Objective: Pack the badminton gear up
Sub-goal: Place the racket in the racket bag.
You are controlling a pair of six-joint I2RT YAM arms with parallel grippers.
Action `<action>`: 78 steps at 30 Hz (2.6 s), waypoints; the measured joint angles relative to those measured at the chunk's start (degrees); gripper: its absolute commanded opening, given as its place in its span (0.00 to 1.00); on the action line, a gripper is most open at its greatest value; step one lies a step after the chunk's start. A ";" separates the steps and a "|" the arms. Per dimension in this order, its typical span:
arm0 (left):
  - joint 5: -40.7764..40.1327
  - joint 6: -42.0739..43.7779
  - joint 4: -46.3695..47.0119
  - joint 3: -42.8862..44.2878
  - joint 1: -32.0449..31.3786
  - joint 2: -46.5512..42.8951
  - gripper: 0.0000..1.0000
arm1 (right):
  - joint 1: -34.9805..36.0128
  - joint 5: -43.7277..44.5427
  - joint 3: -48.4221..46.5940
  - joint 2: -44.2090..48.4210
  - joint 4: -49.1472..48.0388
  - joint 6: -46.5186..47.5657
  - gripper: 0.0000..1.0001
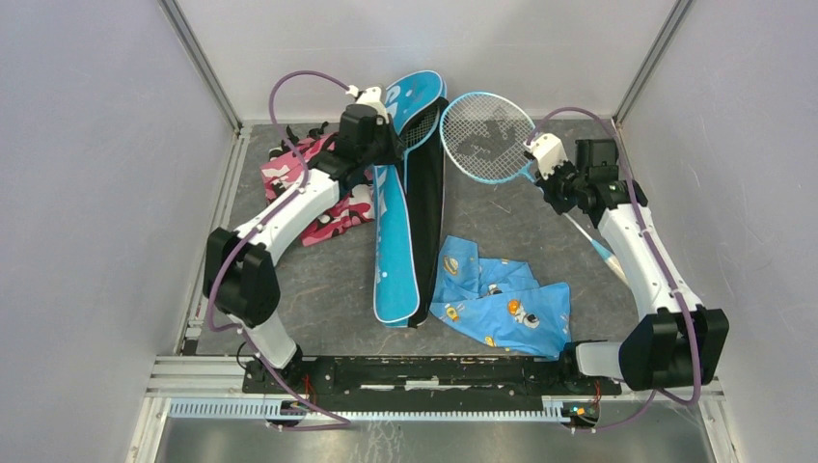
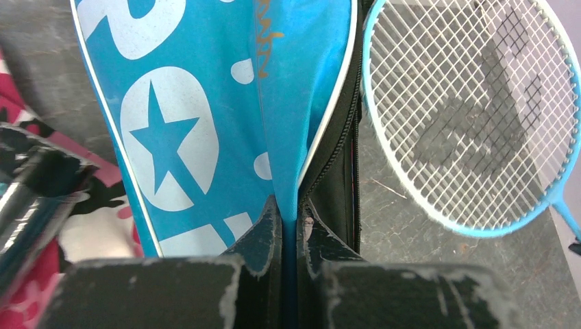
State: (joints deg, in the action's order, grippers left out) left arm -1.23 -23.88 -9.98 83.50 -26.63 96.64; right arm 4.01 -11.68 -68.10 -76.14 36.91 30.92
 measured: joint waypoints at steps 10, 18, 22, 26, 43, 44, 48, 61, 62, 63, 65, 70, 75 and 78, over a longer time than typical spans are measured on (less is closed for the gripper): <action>-2.86 -2.03 -1.62 7.48 -6.16 9.11 0.02 | 0.09 -3.50 8.72 5.18 1.29 -0.02 0.00; -3.74 -2.03 -3.30 9.88 -10.36 12.00 0.02 | 3.13 -3.28 11.45 3.52 -0.24 -2.19 0.00; -3.61 -2.03 -3.48 9.88 -11.78 12.59 0.02 | 7.06 -1.86 11.45 1.25 -1.77 -4.72 0.00; -1.44 -2.05 -2.99 9.42 -12.46 12.83 0.02 | 9.75 -1.60 10.84 -1.70 -3.76 -8.37 0.00; 6.29 -4.13 5.05 -2.05 -11.34 12.83 0.02 | 13.88 -17.11 6.43 -20.28 -21.18 -36.63 0.00; 6.40 -4.22 5.42 -2.27 -11.34 12.83 0.02 | 13.90 -18.03 6.40 -21.35 -22.58 -38.49 0.00; 7.37 -5.05 6.54 -2.71 -11.34 12.83 0.02 | 14.10 -20.81 6.27 -24.98 -28.44 -44.61 0.01; 8.15 -5.90 10.67 -7.21 -10.93 11.17 0.02 | 14.88 -27.28 4.31 -32.65 -42.38 -55.60 0.37; 8.44 -5.90 10.82 -7.30 -10.80 11.10 0.02 | 14.84 -27.58 4.31 -32.65 -42.34 -55.10 0.40; 9.05 -5.92 11.02 -7.45 -10.60 11.02 0.02 | 14.80 -27.98 4.31 -32.65 -42.21 -54.53 0.44; 9.88 -5.88 11.37 -7.72 -10.40 10.75 0.02 | 14.58 -29.00 4.31 -32.57 -41.90 -52.61 0.50; 12.02 -5.88 11.91 -7.96 -10.36 10.54 0.02 | 13.53 -31.89 5.11 -31.15 -39.89 -47.58 0.63; 12.52 -5.88 11.91 -7.96 -10.38 10.54 0.02 | 12.79 -34.01 9.57 -27.43 -38.95 -44.28 0.67; 12.79 -5.88 11.91 -7.96 -10.38 10.51 0.02 | 12.74 -34.75 13.16 -25.79 -39.28 -44.09 0.66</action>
State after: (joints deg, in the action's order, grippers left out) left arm 11.55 -29.76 1.93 75.55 -37.01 107.15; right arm 16.75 -46.44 -54.94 -101.93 -2.37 -13.17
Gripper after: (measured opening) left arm 0.072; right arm 0.662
